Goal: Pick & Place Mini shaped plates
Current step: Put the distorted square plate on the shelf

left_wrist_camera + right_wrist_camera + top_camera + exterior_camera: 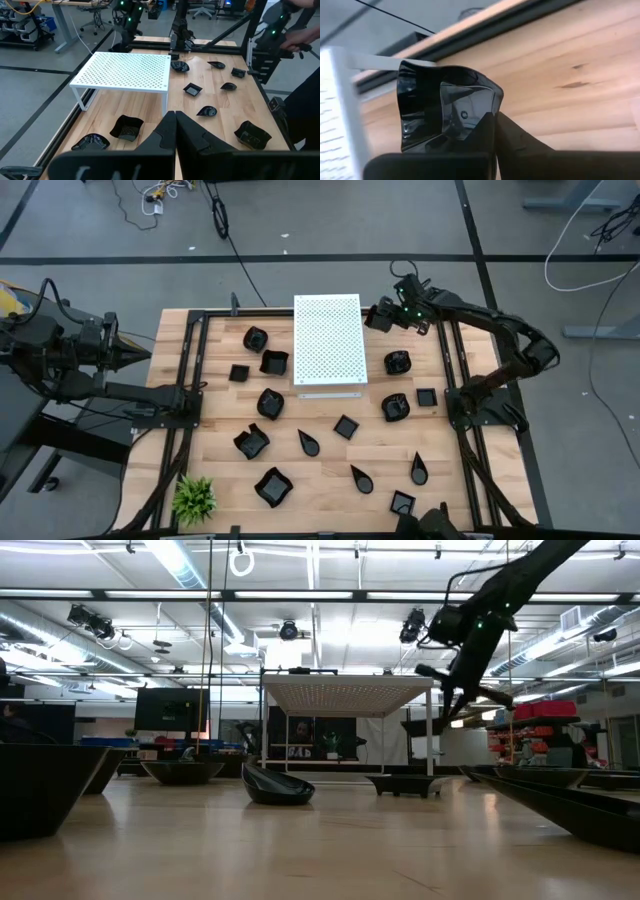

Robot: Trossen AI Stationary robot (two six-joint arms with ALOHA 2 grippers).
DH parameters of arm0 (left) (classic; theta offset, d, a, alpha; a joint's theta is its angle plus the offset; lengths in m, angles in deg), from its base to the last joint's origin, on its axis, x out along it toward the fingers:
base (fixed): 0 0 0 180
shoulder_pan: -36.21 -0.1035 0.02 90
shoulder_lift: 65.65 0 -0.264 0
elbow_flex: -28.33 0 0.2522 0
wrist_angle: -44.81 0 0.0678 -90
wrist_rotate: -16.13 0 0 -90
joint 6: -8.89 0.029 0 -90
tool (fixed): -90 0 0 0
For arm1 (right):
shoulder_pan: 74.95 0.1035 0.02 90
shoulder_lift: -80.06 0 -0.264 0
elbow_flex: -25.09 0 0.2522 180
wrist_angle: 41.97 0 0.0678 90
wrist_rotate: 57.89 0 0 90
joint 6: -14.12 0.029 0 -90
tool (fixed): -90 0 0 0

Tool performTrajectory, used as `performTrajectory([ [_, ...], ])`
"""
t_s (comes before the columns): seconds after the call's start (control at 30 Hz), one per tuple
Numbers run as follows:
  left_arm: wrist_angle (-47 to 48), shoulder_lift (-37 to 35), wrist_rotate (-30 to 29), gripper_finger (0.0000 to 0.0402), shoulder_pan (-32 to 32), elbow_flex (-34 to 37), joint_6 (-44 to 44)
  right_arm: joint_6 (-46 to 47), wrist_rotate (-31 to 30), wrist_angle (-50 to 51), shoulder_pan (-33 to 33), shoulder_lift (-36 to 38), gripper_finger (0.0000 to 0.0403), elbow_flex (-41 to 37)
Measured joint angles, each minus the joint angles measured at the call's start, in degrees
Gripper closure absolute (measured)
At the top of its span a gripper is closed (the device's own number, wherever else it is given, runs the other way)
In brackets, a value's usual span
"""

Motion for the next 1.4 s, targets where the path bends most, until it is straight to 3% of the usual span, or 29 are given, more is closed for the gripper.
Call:
performTrajectory([
  [0.3,0.0,-0.02,-0.01,0.0399,0.0,0.01,0.0,1.4,0.16,-0.59,0.0,5.79,0.0397,0.0],
  [0.53,0.0,0.0,0.01,0.0399,0.0,0.01,0.0,0.14,6.69,-5.49,0.66,7.03,0.0397,0.24],
  [1.03,0.0,0.0,-0.01,0.0399,0.0,0.01,0.0,-1.91,11.84,-6.29,2.01,5.84,0.0397,11.49],
  [1.4,0.0,0.0,-0.01,0.0399,0.0,0.01,0.0,-3.37,16.64,-5.85,3.59,0.9,0.0397,19.18],
])
